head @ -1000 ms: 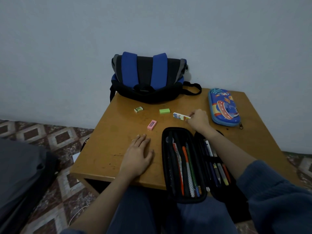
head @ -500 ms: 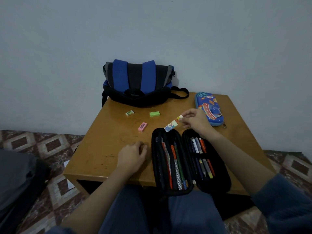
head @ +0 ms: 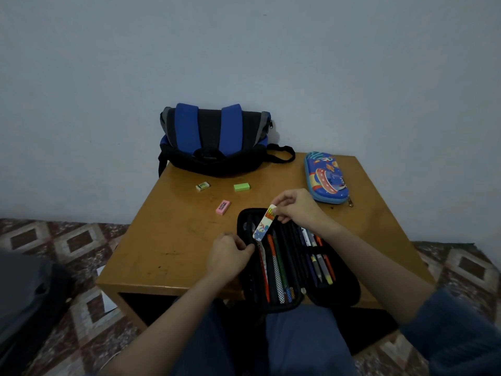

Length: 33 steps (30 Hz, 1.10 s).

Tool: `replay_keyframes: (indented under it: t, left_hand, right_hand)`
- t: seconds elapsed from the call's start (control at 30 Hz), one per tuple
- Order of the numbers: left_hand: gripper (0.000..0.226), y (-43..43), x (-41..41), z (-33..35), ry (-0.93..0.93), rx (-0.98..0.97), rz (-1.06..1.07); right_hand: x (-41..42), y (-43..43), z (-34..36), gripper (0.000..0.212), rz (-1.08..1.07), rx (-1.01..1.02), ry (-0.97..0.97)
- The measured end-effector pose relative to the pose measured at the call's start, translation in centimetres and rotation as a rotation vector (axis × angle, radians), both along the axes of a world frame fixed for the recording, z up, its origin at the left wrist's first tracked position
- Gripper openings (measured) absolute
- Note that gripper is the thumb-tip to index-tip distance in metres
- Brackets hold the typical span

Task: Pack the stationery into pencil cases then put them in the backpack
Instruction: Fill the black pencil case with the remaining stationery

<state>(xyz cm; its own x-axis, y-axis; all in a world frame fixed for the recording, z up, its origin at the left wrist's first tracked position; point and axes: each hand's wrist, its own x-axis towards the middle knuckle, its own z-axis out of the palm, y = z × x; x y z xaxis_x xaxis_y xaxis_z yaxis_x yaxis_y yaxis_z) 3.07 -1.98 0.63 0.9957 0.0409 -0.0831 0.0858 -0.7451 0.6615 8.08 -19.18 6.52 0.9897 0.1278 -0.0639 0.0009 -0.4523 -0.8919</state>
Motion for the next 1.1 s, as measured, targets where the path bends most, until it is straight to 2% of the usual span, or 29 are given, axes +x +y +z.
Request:
replay_keyframes:
  t: [0.13, 0.27, 0.6, 0.7, 0.8, 0.9, 1.1]
  left_hand:
    - [0.037, -0.5, -0.9, 0.5, 0.045, 0.052, -0.057]
    - [0.038, -0.9, -1.3, 0.2, 0.041, 0.095, -0.058]
    - [0.044, -1.3, -1.7, 0.4, 0.026, 0.155, -0.036]
    - [0.037, -1.4, -1.6, 0.4, 0.023, 0.128, -0.037]
    - [0.032, -1.1, -1.5, 0.7, 0.032, 0.112, -0.022]
    - [0.025, -0.4, -1.3, 0.9, 0.079, -0.012, -0.036]
    - [0.03, 0.7, -1.2, 0.5, 0.062, -0.147, -0.03]
  right_hand:
    - [-0.3, 0.6, -0.3, 0.008, 0.006, -0.075, 0.008]
    - [-0.4, 0.7, -0.3, 0.007, 0.006, -0.128, -0.013]
    - [-0.5, 0.5, -0.5, 0.016, -0.041, -0.164, -0.069]
    - [-0.5, 0.7, -0.7, 0.007, -0.019, -0.165, -0.039]
    - [-0.4, 0.8, -0.8, 0.01, 0.045, -0.185, 0.027]
    - [-0.5, 1.1, -0.9, 0.008, 0.117, -0.243, 0.072]
    - [-1.9, 2.4, -1.3, 0.012, 0.317, -0.431, 0.079]
